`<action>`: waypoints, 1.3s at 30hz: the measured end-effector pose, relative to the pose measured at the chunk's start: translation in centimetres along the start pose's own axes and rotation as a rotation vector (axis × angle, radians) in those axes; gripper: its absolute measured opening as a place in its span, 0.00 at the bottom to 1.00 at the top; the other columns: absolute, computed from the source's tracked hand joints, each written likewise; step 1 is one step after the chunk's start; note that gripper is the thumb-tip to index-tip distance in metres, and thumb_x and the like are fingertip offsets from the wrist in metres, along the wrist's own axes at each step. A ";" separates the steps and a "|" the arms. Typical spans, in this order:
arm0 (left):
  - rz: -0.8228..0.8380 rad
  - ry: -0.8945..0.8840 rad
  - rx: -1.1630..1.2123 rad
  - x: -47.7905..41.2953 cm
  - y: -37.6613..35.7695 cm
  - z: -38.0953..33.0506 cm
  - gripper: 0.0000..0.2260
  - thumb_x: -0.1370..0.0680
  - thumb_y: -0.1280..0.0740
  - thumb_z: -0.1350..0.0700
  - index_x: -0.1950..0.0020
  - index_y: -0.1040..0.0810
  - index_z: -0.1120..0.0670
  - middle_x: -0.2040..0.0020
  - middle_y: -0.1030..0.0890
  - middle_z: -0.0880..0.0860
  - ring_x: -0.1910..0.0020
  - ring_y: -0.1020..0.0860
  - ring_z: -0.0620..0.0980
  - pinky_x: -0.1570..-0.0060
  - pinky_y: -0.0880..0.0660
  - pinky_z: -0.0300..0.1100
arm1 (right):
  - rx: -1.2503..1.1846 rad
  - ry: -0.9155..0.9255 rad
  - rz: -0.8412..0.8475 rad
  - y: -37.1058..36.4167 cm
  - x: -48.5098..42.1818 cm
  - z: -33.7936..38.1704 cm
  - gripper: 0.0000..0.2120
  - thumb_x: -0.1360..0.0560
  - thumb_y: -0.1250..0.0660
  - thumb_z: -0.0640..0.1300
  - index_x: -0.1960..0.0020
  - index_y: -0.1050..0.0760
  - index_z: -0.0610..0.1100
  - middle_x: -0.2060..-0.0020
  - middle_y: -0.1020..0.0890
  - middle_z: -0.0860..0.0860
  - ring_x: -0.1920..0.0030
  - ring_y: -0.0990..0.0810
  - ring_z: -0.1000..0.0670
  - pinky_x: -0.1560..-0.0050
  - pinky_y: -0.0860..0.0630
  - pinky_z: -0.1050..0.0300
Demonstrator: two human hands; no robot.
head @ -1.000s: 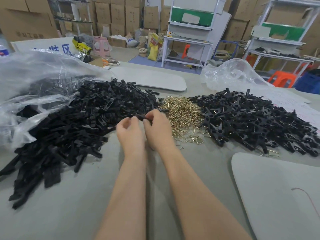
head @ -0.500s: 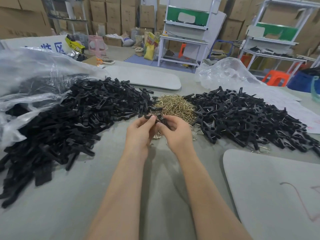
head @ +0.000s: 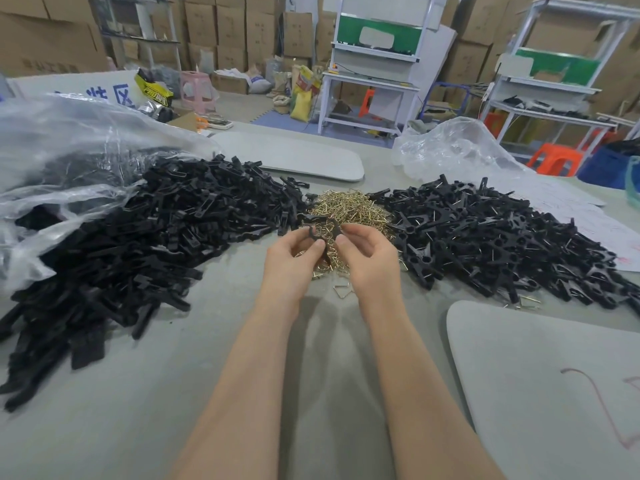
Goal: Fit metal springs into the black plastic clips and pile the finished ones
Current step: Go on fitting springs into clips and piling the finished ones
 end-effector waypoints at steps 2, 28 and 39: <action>-0.008 -0.031 -0.087 0.1 0.1 -0.1 0.13 0.23 0.33 0.64 0.39 0.24 0.60 0.45 0.19 0.58 0.44 0.21 0.54 0.39 0.25 0.48 | 0.020 0.008 0.034 -0.2 -0.1 0.0 0.07 0.24 0.34 0.32 0.51 0.22 0.42 0.58 0.18 0.50 0.56 0.19 0.57 0.51 0.23 0.65; 0.013 -0.086 -0.068 0.3 0.2 -0.4 0.08 0.24 0.32 0.64 0.53 0.21 0.50 0.56 0.18 0.51 0.61 0.20 0.41 0.57 0.23 0.36 | 0.141 0.032 0.076 0.8 -0.5 -0.1 0.09 0.24 0.35 0.33 0.52 0.20 0.45 0.61 0.17 0.53 0.60 0.19 0.59 0.51 0.23 0.63; -0.002 -0.046 -0.042 0.1 0.2 0.0 0.06 0.24 0.31 0.63 0.52 0.22 0.53 0.58 0.18 0.51 0.65 0.20 0.40 0.61 0.23 0.34 | 0.175 0.026 0.055 0.9 -0.5 0.0 0.07 0.24 0.34 0.34 0.49 0.19 0.41 0.59 0.17 0.51 0.57 0.19 0.56 0.48 0.22 0.59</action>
Point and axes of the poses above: each hand's wrist, its own x-axis away from the middle knuckle, its own y-axis out of the back of the hand, z = x × y, the point moved 3 cm from there along -x, towards the middle knuckle
